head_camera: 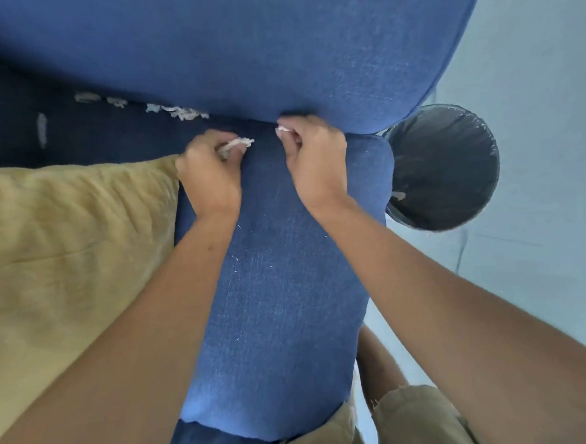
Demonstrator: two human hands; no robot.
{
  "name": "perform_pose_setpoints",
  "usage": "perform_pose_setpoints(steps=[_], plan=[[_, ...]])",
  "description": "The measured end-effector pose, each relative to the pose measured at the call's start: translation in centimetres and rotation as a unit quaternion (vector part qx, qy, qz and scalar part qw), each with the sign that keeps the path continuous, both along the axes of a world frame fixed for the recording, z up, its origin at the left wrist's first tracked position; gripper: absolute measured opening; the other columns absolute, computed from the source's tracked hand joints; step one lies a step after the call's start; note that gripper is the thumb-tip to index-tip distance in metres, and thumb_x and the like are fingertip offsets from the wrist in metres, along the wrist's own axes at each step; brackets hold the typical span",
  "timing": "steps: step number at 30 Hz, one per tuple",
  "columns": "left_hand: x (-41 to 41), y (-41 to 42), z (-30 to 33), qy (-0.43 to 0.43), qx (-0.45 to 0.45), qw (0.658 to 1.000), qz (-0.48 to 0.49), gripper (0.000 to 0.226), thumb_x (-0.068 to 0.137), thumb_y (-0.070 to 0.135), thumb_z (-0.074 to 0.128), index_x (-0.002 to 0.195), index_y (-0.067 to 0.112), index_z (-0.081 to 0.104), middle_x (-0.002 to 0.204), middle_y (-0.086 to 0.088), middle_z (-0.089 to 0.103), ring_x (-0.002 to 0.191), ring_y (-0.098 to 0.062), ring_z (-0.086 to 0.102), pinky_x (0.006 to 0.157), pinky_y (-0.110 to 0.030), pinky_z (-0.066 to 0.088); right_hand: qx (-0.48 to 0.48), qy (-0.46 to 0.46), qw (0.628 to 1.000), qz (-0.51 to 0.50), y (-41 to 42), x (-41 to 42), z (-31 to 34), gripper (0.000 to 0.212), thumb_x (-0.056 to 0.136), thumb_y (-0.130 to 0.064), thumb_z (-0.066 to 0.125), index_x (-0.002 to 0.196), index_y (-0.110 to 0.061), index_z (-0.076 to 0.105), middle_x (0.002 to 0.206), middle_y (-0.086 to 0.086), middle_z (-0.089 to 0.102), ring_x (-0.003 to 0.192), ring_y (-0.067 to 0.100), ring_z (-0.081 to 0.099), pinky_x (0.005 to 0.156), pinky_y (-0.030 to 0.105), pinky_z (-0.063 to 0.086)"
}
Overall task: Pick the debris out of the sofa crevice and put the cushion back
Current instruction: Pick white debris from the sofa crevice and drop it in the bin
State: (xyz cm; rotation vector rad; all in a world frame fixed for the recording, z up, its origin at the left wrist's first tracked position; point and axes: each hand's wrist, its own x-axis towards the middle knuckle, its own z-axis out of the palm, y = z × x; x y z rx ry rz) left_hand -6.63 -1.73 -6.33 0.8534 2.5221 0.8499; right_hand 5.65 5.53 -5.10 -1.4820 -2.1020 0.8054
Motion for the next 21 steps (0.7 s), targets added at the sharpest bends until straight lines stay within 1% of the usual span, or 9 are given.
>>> perform_pose_setpoints(steps=[2,5,6,9,10,12,15,19,21], plan=[[2.3,-0.7,1.3,-0.014,-0.003,1.0,-0.021,0.01,0.079,0.019,0.076,0.089,0.02,0.076,0.089,0.002,0.073,0.076,-0.015,0.068,0.078,-0.029,0.054,-0.039,0.053,0.997,-0.048,-0.4,1.9,1.5,0.009,0.087,-0.008,0.068,0.091,-0.011,0.075,0.076,0.007,0.069,0.065,0.023,0.063,0.065,0.03,0.051],[6.9,-0.1,3.3,-0.029,0.01,0.998,-0.059,0.01,0.078,0.01,0.08,0.086,0.015,0.078,0.091,-0.001,0.071,0.07,-0.013,0.067,0.072,-0.02,0.054,-0.079,0.088,0.986,-0.116,-0.3,5.6,3.5,0.008,0.087,-0.009,0.069,0.092,-0.012,0.075,0.077,0.004,0.072,0.067,0.019,0.066,0.069,0.027,0.053],[8.5,0.5,3.8,-0.043,0.016,0.996,-0.071,0.01,0.078,0.009,0.08,0.086,0.014,0.078,0.091,-0.001,0.071,0.07,-0.012,0.068,0.072,-0.02,0.055,-0.093,0.093,0.981,-0.14,-0.1,7.0,3.9,0.008,0.088,-0.01,0.069,0.093,-0.012,0.075,0.078,0.003,0.072,0.068,0.018,0.067,0.071,0.027,0.054],[12.8,2.9,4.4,-0.098,0.019,0.989,-0.113,0.008,0.08,0.01,0.078,0.084,0.015,0.074,0.085,0.003,0.073,0.073,-0.01,0.07,0.072,-0.029,0.058,-0.129,0.114,0.96,-0.22,0.9,11.7,4.5,0.008,0.087,-0.013,0.068,0.093,-0.013,0.074,0.076,0.001,0.073,0.069,0.016,0.068,0.072,0.035,0.057],[14.2,3.8,4.2,-0.116,0.019,0.986,-0.121,0.008,0.08,0.012,0.078,0.082,0.016,0.071,0.082,0.005,0.073,0.074,-0.01,0.07,0.071,-0.032,0.058,-0.14,0.115,0.952,-0.247,1.3,13.3,4.5,0.007,0.087,-0.013,0.068,0.093,-0.013,0.073,0.073,0.0,0.072,0.068,0.016,0.068,0.072,0.036,0.057],[16.8,5.8,3.7,-0.13,0.013,0.982,-0.135,0.013,0.078,0.016,0.079,0.077,0.015,0.066,0.075,0.005,0.073,0.072,-0.012,0.07,0.069,-0.035,0.057,-0.162,0.114,0.934,-0.299,2.3,16.5,4.3,0.007,0.087,-0.012,0.069,0.093,-0.014,0.068,0.07,-0.004,0.07,0.065,0.013,0.068,0.069,0.031,0.058],[20.5,8.5,2.9,-0.136,0.003,0.973,-0.184,0.012,0.075,0.014,0.08,0.073,0.014,0.067,0.072,0.001,0.072,0.069,-0.015,0.069,0.069,-0.034,0.056,-0.189,0.085,0.911,-0.356,3.8,20.9,3.4,0.009,0.087,-0.015,0.071,0.084,-0.014,0.062,0.066,-0.007,0.066,0.06,0.009,0.065,0.062,0.023,0.054],[24.7,11.4,1.0,-0.153,-0.025,0.962,-0.226,0.004,0.078,0.016,0.077,0.08,0.015,0.074,0.078,0.002,0.074,0.074,-0.012,0.069,0.072,-0.029,0.057,-0.214,0.055,0.891,-0.396,5.1,25.2,1.3,0.008,0.086,-0.021,0.07,0.08,-0.017,0.067,0.069,-0.005,0.07,0.065,0.015,0.069,0.069,0.03,0.058],[26.3,12.3,0.1,-0.148,-0.042,0.953,-0.259,0.008,0.08,0.017,0.074,0.087,0.016,0.077,0.084,0.002,0.076,0.079,-0.012,0.07,0.077,-0.027,0.057,-0.233,0.05,0.885,-0.401,5.4,26.7,0.3,0.006,0.088,-0.022,0.069,0.084,-0.018,0.071,0.076,-0.004,0.073,0.069,0.017,0.071,0.072,0.03,0.059]])
